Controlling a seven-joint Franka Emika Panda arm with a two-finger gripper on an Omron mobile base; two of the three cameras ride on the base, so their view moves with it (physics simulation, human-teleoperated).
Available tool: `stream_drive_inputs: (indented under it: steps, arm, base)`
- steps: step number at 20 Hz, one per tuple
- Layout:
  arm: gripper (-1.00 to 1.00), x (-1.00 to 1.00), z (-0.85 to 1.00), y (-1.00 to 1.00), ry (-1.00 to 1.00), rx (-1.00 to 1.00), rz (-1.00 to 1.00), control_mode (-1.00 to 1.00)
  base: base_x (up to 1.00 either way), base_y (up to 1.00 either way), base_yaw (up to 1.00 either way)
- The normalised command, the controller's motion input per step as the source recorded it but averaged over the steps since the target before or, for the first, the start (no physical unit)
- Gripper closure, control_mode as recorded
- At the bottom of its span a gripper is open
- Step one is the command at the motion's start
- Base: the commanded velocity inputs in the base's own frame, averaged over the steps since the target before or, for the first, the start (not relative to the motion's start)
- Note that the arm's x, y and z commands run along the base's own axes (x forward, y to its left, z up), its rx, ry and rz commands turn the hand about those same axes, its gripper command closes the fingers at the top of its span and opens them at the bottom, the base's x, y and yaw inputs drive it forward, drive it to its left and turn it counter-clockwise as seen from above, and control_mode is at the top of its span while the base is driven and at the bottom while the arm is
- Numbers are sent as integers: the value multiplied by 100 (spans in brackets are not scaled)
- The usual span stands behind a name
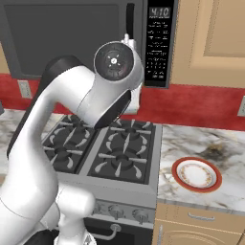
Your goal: Pick the kebab skewer from the counter and place it in the microwave. Then turn on the microwave.
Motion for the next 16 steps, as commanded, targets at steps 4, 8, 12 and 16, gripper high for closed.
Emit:
stream_drive_inputs:
  steps: [4, 8, 12, 16]
  arm:
    - [-100, -4, 0, -4, 40, 2, 10, -100]
    - [-100, 0, -4, 0, 25, 12, 18, -100]
    - [-100, -5, -4, -4, 3, 19, 20, -100]
    - [-100, -16, -1, -28, -11, 22, 14, -100]
  base:
    - [0, 0, 0]
    - [0, 0, 0]
    - [0, 0, 0]
    - [0, 0, 0]
